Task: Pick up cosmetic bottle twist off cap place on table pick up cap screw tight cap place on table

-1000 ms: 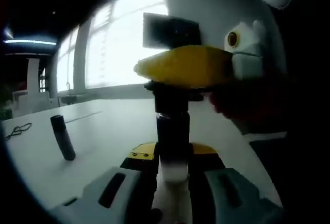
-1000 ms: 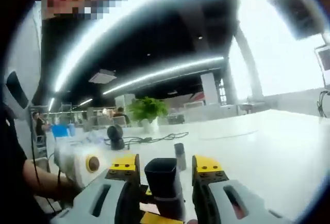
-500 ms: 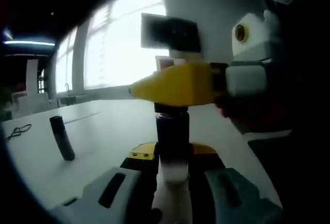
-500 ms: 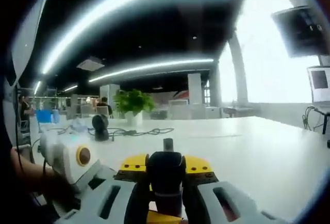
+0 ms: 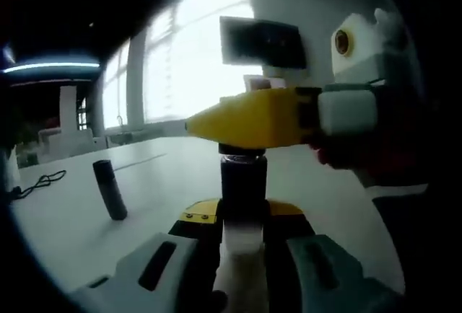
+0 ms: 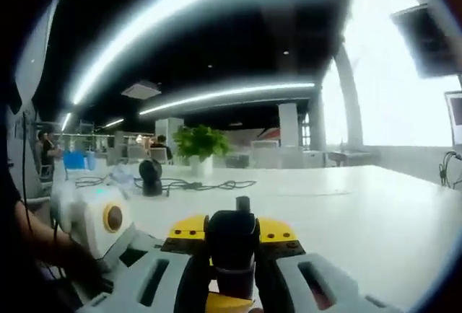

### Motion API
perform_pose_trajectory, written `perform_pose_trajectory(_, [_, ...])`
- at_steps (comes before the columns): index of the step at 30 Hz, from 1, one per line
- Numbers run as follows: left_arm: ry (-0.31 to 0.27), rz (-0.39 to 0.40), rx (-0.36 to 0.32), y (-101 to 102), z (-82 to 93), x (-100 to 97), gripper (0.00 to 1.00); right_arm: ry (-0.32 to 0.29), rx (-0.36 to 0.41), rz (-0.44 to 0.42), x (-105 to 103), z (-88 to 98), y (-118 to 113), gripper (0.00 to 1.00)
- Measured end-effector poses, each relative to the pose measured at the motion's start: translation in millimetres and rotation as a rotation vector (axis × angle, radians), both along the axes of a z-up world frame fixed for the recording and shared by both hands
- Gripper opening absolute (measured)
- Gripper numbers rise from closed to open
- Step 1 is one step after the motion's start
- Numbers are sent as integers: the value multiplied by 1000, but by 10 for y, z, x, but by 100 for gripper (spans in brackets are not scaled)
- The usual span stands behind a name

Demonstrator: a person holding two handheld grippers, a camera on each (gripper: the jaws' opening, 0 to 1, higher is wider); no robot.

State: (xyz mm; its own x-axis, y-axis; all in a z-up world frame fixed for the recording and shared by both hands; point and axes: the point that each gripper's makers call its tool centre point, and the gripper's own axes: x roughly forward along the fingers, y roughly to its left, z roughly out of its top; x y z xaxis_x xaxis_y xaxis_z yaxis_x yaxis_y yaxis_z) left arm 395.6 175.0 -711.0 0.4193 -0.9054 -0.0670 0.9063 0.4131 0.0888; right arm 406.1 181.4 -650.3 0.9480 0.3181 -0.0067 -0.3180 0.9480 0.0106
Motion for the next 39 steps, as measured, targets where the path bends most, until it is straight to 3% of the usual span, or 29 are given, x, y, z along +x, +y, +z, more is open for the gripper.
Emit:
perform_pose_trajectory(6, [17, 4, -4, 15, -5, 16, 11, 12, -15, 96, 22, -10, 55, 17])
perform_pose_trajectory(11, [27, -3, -8, 20, -9, 16, 11, 10, -42, 226, 0, -11, 124, 17])
perform_pose_trajectory(19, [33, -10, -10, 24, -13, 11, 11, 31, -83, 474, -25, -16, 249, 17])
perform_pose_trajectory(24, [34, -15, -10, 28, -15, 2, 11, 9, -104, 690, -81, -5, 325, 17])
perform_pose_trajectory(29, [35, -17, -11, 32, -18, 3, 11, 11, -156, 823, -109, -6, 384, 17])
perform_pose_trajectory(39, [36, -35, -9, 15, -25, -27, 11, 16, -112, 1028, -206, -2, 371, 17])
